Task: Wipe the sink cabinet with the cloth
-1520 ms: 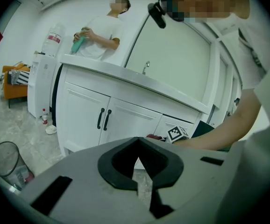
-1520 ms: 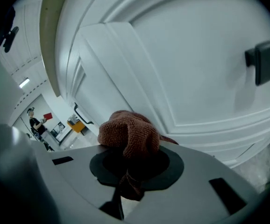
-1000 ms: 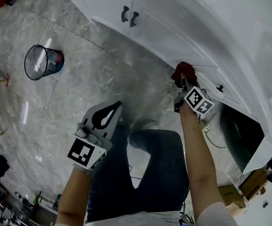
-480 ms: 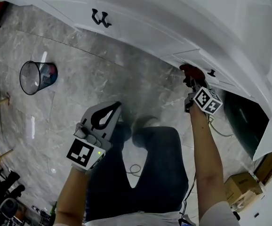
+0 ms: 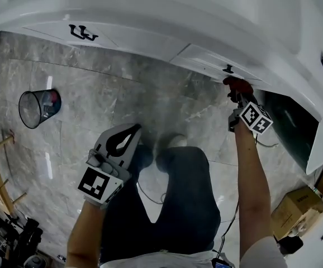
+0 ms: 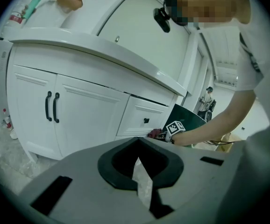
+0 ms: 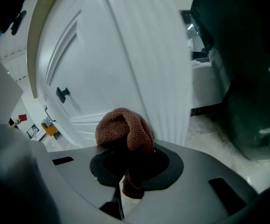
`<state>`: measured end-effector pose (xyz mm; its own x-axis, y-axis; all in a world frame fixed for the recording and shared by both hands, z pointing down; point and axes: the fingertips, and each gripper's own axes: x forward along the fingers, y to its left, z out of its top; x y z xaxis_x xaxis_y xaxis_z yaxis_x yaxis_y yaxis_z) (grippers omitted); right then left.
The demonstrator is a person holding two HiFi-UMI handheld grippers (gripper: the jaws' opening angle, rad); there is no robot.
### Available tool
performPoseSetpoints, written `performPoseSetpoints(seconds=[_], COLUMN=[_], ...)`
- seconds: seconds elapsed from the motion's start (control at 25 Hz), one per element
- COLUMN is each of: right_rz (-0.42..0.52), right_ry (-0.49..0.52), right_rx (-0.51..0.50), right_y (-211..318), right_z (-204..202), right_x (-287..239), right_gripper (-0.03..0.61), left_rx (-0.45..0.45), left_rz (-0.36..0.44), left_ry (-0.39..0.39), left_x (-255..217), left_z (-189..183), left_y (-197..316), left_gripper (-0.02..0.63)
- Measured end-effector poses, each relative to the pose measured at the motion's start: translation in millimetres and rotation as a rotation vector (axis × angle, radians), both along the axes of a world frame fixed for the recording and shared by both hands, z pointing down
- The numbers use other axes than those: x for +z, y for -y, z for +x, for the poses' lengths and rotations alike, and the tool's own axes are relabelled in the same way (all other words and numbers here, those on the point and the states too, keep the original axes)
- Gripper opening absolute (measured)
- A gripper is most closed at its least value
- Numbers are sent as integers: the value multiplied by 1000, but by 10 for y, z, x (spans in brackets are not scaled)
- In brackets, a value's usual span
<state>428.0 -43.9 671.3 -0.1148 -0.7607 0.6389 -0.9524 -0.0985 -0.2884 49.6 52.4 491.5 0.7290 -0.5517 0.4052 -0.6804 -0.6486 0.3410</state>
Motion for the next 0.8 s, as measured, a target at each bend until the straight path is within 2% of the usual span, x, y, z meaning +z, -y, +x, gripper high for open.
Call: performPoseSetpoints(seconds=[0.12,0.24,0.52,0.8], right_rz=[5,-2,-8,22], right_ry=[-18,-18,8,-50], right_rx=[14,-14,25,22], right_y=[-71,-75,-102,-100], right_z=[254,274,286,278], right_x=[-45,-56,-126,-776], right_gripper=[69,69,64,63], left_rx=[29,41,30,17], left_rz=[-7,-9,7,-36], left_ry=[7,5,3,28], left_x=[16,10,-55,-308], left_z=[150,269,299,265], left_y=[-43,-46,-77,-204], left_gripper=[11,11,11,11])
